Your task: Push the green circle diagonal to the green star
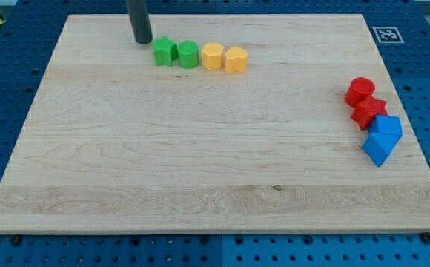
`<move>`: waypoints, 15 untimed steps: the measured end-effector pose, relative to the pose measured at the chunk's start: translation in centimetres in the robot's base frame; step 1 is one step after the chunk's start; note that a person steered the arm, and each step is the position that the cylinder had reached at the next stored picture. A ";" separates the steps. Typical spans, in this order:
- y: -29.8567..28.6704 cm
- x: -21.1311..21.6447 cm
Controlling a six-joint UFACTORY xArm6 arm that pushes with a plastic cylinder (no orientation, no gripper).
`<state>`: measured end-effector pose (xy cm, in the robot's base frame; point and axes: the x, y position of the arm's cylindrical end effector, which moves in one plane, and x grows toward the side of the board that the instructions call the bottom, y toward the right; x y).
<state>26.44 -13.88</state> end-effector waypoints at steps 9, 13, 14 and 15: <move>3.1 10.5; 11.8 12.1; 3.4 13.1; 0.8 13.3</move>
<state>39.71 -13.09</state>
